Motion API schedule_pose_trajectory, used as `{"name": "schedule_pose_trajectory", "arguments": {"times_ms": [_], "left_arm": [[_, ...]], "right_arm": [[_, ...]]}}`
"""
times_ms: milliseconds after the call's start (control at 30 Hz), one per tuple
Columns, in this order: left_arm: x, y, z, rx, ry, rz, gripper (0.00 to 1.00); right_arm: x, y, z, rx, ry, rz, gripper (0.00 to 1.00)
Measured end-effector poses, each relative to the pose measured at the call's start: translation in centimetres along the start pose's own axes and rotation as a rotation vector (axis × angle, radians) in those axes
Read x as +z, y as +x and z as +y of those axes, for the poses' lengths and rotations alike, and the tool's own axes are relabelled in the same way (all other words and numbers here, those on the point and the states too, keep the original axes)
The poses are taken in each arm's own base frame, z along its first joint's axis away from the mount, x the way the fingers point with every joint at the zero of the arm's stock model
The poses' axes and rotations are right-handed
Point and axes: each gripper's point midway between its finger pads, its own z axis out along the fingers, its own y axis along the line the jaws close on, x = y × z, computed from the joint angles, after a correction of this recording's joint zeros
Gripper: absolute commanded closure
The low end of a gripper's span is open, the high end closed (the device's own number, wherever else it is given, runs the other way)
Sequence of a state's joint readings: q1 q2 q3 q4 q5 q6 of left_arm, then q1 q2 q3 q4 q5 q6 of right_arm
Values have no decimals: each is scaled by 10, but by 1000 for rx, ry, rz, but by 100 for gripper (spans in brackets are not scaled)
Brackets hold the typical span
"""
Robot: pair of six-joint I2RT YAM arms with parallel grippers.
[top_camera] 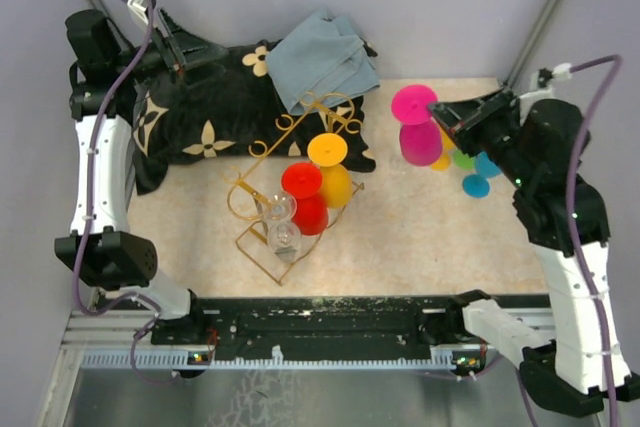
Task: Take the wine glass off the wine glass rack
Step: Pick up the wine glass from the wine rack, then place the wine glass at the center of the board.
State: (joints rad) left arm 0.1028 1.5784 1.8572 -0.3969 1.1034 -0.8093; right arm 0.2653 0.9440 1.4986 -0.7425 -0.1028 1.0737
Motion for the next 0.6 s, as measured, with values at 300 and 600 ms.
{"name": "schedule_pose_trajectory", "arguments": {"times_ms": [300, 600], "left_arm": [[12, -33, -26, 13, 111, -32, 0], [30, -8, -82, 10, 314, 53, 0]], "right_arm": [[-14, -47, 105, -41, -312, -120, 100], [41, -38, 133, 133, -543, -23, 100]]}}
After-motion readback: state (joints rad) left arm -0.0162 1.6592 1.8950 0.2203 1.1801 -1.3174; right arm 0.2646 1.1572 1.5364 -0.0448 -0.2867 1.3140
